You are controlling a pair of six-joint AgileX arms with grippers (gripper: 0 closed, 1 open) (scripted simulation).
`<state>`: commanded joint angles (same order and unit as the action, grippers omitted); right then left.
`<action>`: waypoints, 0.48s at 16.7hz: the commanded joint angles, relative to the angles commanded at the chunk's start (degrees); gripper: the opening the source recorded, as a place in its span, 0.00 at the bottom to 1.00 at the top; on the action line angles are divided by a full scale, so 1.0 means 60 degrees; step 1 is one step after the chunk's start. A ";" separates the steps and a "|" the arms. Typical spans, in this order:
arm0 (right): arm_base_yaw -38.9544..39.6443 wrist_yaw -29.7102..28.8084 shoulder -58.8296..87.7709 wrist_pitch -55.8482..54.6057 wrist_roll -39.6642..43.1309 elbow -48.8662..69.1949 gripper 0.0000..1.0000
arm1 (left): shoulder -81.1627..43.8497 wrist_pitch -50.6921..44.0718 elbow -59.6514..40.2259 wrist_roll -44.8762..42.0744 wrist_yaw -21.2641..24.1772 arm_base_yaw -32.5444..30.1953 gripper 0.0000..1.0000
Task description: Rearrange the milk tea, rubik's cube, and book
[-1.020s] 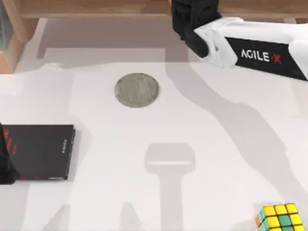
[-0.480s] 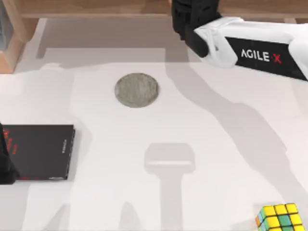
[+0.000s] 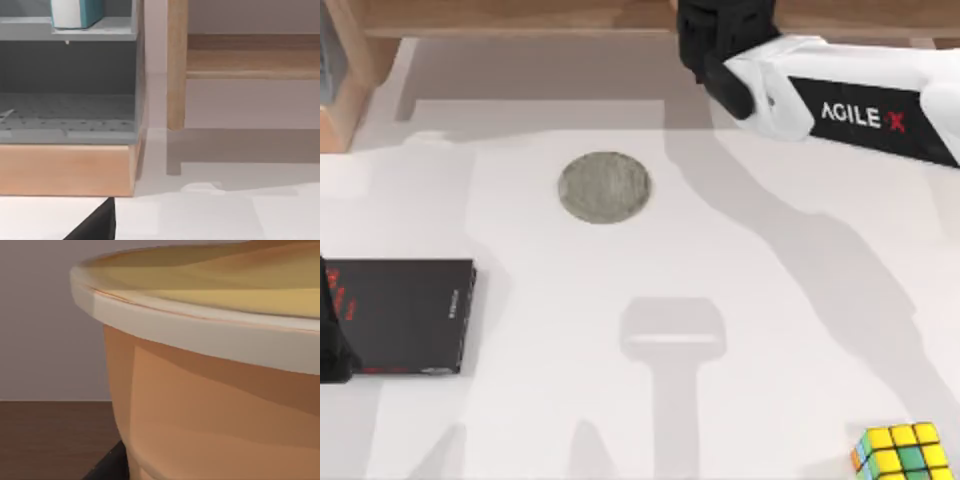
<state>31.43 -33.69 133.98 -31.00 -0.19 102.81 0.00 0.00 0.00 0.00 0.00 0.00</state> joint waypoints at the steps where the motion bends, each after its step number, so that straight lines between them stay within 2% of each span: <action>1: 0.0038 -0.0036 -0.0112 -0.0048 -0.0001 -0.0126 0.00 | 0.0000 0.0000 0.0000 0.0000 0.0000 0.0000 1.00; 8: 0.0719 -0.0695 -0.1924 -0.0917 -0.0027 -0.3003 0.00 | 0.0000 0.0000 0.0000 0.0000 0.0000 0.0000 1.00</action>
<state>35.74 -37.86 122.43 -36.50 -0.35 84.79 0.00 0.00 0.00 0.00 0.00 0.00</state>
